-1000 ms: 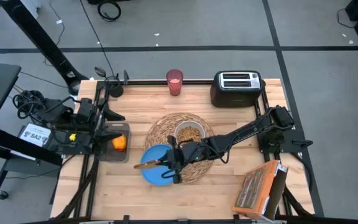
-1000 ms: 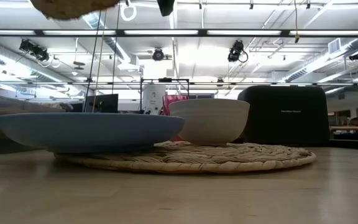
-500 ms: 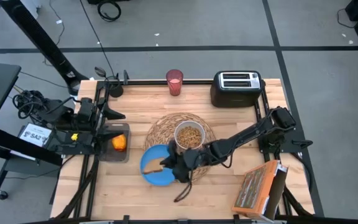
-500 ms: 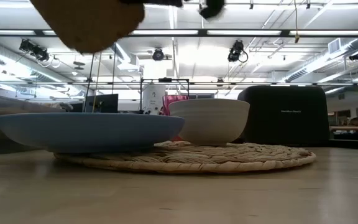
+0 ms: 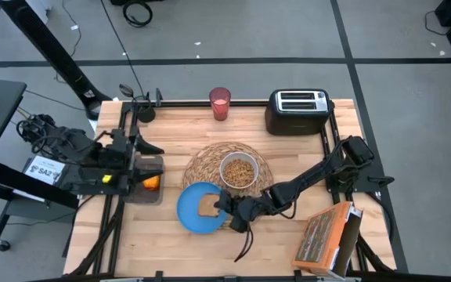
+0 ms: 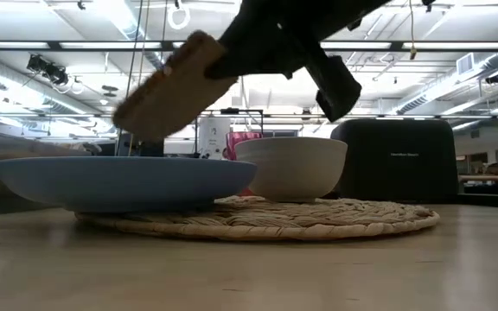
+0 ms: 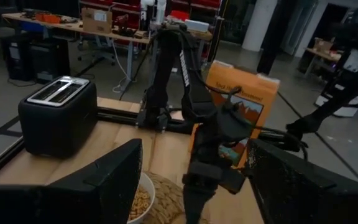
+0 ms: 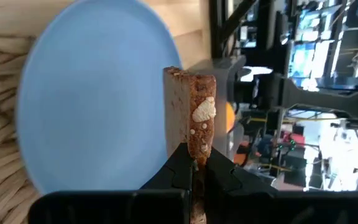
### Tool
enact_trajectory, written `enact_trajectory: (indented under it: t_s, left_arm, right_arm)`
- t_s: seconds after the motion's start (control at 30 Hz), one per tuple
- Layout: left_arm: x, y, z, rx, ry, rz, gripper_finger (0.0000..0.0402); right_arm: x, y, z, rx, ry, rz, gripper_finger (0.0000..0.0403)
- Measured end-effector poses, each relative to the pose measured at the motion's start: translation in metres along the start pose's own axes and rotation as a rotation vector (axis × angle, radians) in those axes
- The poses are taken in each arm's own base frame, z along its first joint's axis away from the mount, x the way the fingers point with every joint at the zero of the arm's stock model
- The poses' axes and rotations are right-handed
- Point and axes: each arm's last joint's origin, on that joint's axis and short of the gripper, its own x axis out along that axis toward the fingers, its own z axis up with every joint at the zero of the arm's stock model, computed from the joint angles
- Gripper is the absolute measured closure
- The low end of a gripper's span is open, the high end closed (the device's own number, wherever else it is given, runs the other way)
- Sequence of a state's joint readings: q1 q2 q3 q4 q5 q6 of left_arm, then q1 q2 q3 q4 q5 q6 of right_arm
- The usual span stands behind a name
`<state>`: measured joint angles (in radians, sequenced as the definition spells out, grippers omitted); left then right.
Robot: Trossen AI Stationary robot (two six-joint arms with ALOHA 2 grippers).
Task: Arrange a breakfast setting
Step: Put the toasted bread on the blue plate
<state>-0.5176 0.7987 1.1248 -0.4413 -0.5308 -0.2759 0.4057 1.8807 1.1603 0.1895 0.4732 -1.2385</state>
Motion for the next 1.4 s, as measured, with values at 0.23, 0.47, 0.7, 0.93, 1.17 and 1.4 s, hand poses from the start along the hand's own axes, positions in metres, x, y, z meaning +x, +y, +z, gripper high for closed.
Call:
enact_trajectory:
  t_s: [0.23,0.47,0.7,0.93,1.17,1.4]
  left_arm:
    - [0.015,-0.007,-0.007,0.026,0.045,0.012,0.0109]
    - [0.021,-0.010,-0.011,0.010,0.067,0.009,0.0109]
    - [0.021,-0.011,-0.011,-0.006,0.077,-0.012,0.0109]
    - [0.021,-0.011,-0.012,-0.006,0.079,-0.012,0.0109]
    - [0.021,-0.011,-0.012,-0.012,0.079,-0.011,0.0109]
    - [0.021,-0.012,-0.012,-0.039,0.087,-0.029,0.0109]
  right_arm:
    - [0.038,0.019,0.013,-0.070,0.006,0.009,0.0385]
    - [0.059,0.022,0.021,-0.086,0.044,-0.017,0.0383]
    - [0.058,0.025,0.018,-0.072,0.042,0.030,0.0382]
    - [0.061,0.032,0.010,-0.030,0.047,0.129,0.0365]
    - [0.061,0.032,0.010,0.033,0.045,0.125,0.0297]
    - [0.049,0.017,0.013,0.089,0.017,0.101,0.0234]
